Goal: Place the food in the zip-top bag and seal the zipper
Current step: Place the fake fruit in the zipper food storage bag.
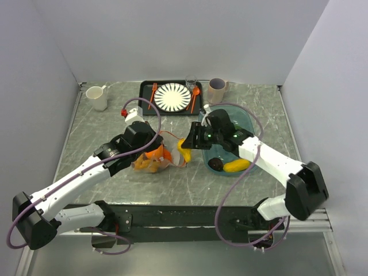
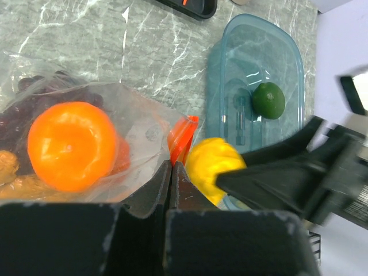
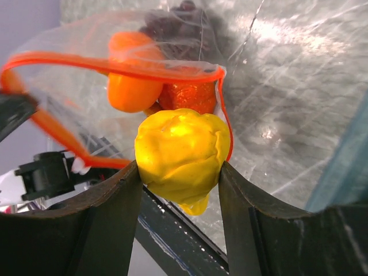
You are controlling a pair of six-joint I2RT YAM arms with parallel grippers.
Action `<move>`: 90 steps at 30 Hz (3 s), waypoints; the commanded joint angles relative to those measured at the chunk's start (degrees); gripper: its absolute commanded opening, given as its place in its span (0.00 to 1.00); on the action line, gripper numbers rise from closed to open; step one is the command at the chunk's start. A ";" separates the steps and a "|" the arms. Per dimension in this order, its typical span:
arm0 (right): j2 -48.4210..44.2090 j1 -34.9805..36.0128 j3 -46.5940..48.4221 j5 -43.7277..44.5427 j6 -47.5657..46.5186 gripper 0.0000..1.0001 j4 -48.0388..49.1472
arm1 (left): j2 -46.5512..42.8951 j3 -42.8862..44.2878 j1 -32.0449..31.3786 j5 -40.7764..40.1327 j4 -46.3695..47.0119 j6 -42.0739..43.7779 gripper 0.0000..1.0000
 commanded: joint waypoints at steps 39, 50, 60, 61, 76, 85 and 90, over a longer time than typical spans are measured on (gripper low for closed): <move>17.25 12.24 22.84 10.51 -12.88 0.79 -9.80 | -1.00 1.43 -0.09 1.73 2.10 1.01 0.01; 10.48 11.62 17.48 21.07 -9.89 0.85 -11.74 | -1.09 1.86 -0.09 1.20 1.49 1.27 0.01; 9.15 10.57 11.32 15.73 -16.39 0.85 -12.62 | -1.00 1.07 -0.09 1.90 2.46 1.01 0.01; 9.76 10.48 11.50 15.20 -16.83 0.85 -12.88 | -1.09 1.25 -0.09 1.90 2.37 1.01 0.01; 15.40 10.04 13.52 10.62 -18.33 0.59 -13.50 | -1.00 1.25 -0.09 1.55 2.10 0.83 0.01; 8.11 10.04 11.50 13.00 -16.31 0.24 -15.43 | -1.00 0.90 -0.09 1.72 2.45 0.57 0.01; 5.11 10.04 11.06 10.71 -14.73 0.14 -11.92 | -0.21 1.07 -0.09 2.25 2.98 0.66 0.01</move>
